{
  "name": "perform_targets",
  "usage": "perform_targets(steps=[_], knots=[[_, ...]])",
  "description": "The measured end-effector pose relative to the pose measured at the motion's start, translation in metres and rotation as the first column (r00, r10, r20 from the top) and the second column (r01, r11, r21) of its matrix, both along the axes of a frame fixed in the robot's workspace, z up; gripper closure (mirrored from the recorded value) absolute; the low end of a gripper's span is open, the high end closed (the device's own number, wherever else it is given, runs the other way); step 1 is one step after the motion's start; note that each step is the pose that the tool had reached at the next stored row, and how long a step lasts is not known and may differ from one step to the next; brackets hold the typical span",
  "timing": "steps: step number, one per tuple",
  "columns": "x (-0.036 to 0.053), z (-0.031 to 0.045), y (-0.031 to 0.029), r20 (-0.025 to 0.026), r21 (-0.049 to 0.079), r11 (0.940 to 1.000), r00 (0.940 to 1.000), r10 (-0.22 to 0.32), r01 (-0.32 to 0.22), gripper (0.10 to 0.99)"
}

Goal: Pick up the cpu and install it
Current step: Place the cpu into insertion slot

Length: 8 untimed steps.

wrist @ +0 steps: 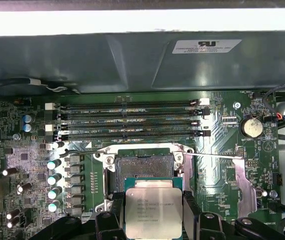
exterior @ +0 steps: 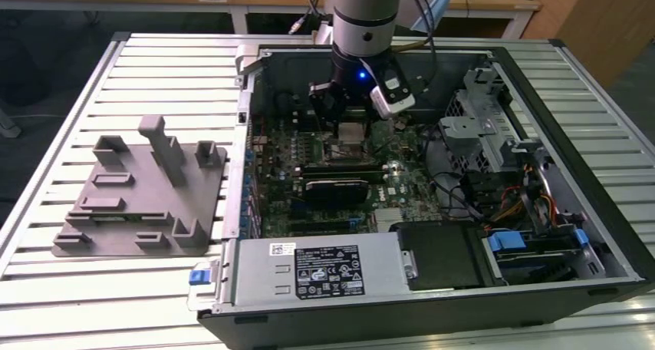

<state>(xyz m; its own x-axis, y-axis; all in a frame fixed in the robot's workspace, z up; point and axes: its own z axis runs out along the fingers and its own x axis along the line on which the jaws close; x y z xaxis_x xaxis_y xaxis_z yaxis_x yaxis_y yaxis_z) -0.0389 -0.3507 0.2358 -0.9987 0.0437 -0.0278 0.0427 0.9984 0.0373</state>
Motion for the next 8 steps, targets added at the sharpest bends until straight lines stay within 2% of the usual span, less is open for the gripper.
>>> perform_targets(steps=[5,8], knots=[[0.0000,0.0000,0.0000,0.0001,0.000,1.0000,1.0000,-0.002,0.002,0.541],[0.0000,-0.0001,0.0000,0.0001,0.000,0.9993,0.9993,-0.039,0.039,0.541]])
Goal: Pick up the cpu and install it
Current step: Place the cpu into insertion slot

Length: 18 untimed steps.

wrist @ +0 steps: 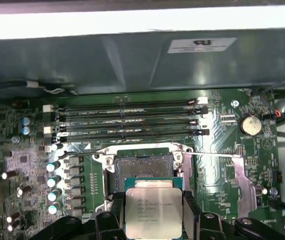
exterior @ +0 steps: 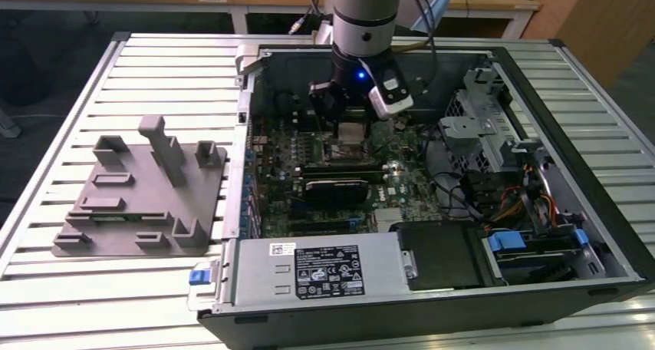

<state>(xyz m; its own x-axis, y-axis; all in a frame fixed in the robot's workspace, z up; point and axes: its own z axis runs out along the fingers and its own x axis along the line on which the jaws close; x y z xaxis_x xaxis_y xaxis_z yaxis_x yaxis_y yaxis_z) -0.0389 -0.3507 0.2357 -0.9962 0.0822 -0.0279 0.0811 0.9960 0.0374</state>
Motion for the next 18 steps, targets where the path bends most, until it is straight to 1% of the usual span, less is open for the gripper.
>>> perform_targets(steps=[4,9,14,18], knots=[[0.0000,-0.0001,0.0000,0.0000,0.000,0.9982,0.9982,-0.059,0.059,0.541],[0.0000,-0.0001,0.0000,-0.0001,0.000,0.9917,0.9917,-0.129,0.129,0.541],[0.0000,-0.0001,0.0000,0.0000,-0.001,0.9813,0.9813,-0.192,0.192,0.541],[0.0000,-0.0002,0.0000,0.0003,-0.002,0.9708,0.9708,-0.240,0.240,0.541]])
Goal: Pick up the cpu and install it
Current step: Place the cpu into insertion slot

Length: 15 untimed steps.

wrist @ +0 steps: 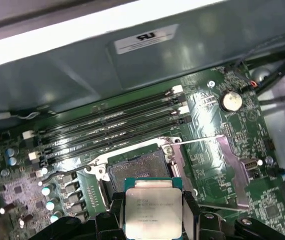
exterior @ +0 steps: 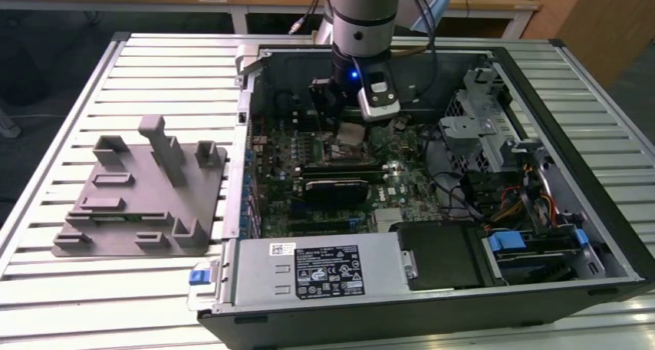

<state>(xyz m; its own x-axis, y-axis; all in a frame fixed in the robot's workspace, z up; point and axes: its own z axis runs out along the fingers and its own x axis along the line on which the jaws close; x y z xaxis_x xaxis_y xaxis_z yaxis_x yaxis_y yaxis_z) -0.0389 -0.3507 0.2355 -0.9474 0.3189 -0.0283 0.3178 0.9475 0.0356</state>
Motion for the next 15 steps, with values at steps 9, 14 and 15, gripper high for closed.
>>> perform_targets(steps=[9,14,15], knots=[[0.0000,0.0000,0.0000,0.0002,-0.004,0.9952,0.9952,-0.098,0.098,0.541],[0.0000,0.0000,0.0000,0.0004,-0.006,0.9883,0.9883,-0.153,0.153,0.541],[0.0000,0.0000,0.0000,0.0005,-0.007,0.9865,0.9865,-0.164,0.164,0.541]])
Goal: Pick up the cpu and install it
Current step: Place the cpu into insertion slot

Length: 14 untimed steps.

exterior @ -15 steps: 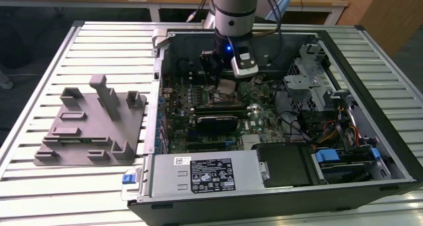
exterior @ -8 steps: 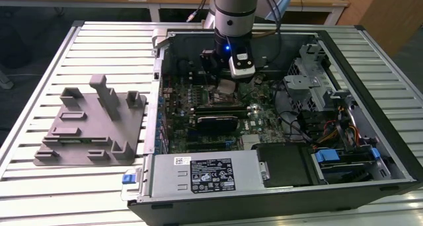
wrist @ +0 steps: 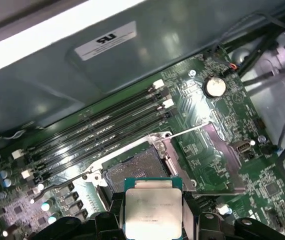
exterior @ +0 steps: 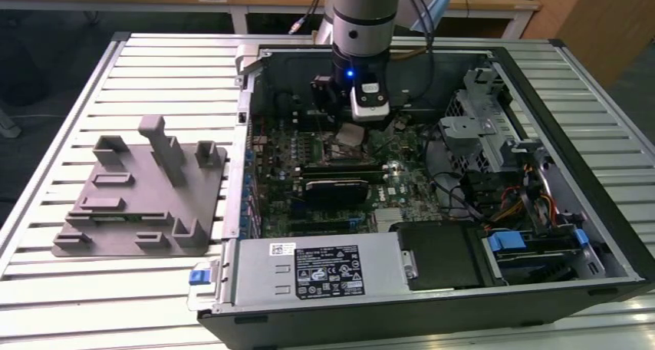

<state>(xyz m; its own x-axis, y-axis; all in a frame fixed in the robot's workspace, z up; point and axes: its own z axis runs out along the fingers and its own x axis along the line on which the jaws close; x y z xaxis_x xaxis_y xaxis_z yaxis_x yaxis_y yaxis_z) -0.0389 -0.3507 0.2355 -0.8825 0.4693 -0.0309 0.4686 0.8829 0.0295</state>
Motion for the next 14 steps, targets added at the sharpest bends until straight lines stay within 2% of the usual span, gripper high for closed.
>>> perform_targets(steps=[7,14], knots=[[0.0000,0.0000,0.0000,0.0001,-0.003,0.9971,0.9971,-0.076,0.076,0.541],[0.0000,0.0000,0.0000,0.0004,-0.005,0.9886,0.9886,-0.151,0.151,0.541]])
